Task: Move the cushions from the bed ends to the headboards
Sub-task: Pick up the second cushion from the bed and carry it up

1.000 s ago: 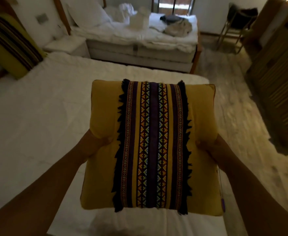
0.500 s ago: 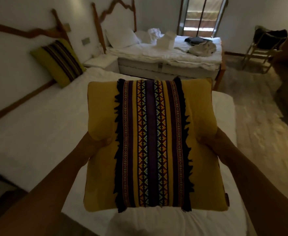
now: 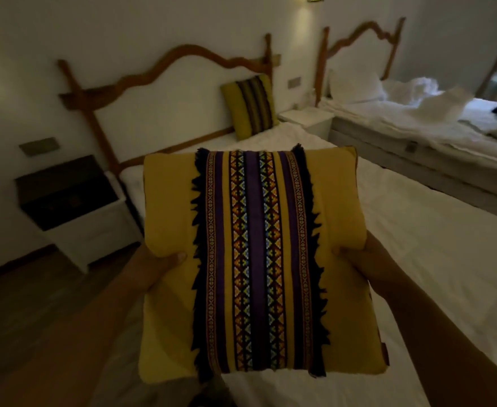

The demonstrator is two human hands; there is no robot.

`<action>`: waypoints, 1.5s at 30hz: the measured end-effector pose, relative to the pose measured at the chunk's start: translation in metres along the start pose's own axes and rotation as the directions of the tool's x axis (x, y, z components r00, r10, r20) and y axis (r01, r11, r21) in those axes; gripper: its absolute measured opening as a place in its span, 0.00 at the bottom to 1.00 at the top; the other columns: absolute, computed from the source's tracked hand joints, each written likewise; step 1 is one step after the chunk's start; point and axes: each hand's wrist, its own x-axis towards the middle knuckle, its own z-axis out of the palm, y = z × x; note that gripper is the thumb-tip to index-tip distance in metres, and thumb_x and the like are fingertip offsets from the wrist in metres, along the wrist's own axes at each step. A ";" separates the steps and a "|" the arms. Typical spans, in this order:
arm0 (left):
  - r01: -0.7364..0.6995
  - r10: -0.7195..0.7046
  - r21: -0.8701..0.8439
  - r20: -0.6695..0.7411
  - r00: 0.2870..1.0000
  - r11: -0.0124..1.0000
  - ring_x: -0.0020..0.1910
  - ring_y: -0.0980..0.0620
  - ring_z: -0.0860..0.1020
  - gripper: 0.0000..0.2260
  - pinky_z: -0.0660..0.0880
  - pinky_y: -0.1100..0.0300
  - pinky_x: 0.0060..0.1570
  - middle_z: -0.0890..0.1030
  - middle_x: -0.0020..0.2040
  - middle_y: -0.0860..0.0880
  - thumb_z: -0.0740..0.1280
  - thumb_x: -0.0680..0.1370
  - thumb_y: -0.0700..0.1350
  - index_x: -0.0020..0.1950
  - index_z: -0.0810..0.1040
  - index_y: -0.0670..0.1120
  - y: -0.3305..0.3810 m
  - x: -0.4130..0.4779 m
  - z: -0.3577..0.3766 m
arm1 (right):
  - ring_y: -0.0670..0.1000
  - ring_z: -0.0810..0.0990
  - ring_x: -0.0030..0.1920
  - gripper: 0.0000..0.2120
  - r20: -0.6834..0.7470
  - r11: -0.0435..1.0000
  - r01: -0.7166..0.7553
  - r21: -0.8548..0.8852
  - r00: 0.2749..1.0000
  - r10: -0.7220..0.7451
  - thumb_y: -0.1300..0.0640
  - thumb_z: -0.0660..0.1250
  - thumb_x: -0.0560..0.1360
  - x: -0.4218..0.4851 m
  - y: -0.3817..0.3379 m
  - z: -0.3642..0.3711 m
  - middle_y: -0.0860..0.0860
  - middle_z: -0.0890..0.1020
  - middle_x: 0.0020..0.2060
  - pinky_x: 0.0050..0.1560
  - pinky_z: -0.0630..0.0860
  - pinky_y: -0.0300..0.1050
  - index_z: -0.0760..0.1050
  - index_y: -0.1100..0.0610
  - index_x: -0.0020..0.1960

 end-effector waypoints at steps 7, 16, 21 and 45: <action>0.000 -0.014 -0.065 -0.215 0.977 0.998 0.55 0.47 0.81 0.28 0.79 0.52 0.47 0.81 0.59 0.50 0.79 0.66 0.51 0.63 0.74 0.58 -0.017 -0.024 -0.123 | 0.50 0.87 0.48 0.25 0.200 1.000 0.007 0.007 0.980 -0.008 0.59 0.78 0.69 0.063 -0.021 0.133 0.48 0.87 0.51 0.39 0.83 0.46 0.77 0.42 0.61; -0.026 -0.025 -0.128 -0.382 0.924 0.991 0.58 0.45 0.82 0.38 0.81 0.47 0.50 0.82 0.61 0.50 0.80 0.64 0.51 0.72 0.71 0.56 -0.042 -0.017 -0.305 | 0.51 0.87 0.47 0.22 0.354 0.998 0.016 -0.055 0.935 0.004 0.63 0.74 0.72 0.138 -0.036 0.340 0.50 0.87 0.51 0.37 0.83 0.44 0.77 0.45 0.62; -0.029 -0.046 -0.161 -0.443 0.895 0.987 0.59 0.43 0.81 0.39 0.78 0.37 0.58 0.81 0.63 0.48 0.82 0.64 0.52 0.73 0.70 0.57 -0.047 -0.011 -0.381 | 0.49 0.87 0.46 0.21 0.396 0.998 0.026 -0.062 0.918 0.001 0.63 0.75 0.72 0.164 -0.050 0.429 0.47 0.87 0.48 0.37 0.82 0.42 0.77 0.43 0.59; 0.052 -0.113 -0.139 -0.476 0.872 0.989 0.47 0.53 0.86 0.30 0.81 0.57 0.38 0.86 0.51 0.55 0.82 0.60 0.58 0.59 0.77 0.65 0.001 0.271 -0.516 | 0.55 0.87 0.47 0.26 0.405 0.996 -0.089 -0.023 0.910 0.091 0.64 0.75 0.71 0.470 -0.048 0.591 0.53 0.85 0.53 0.37 0.83 0.50 0.75 0.46 0.65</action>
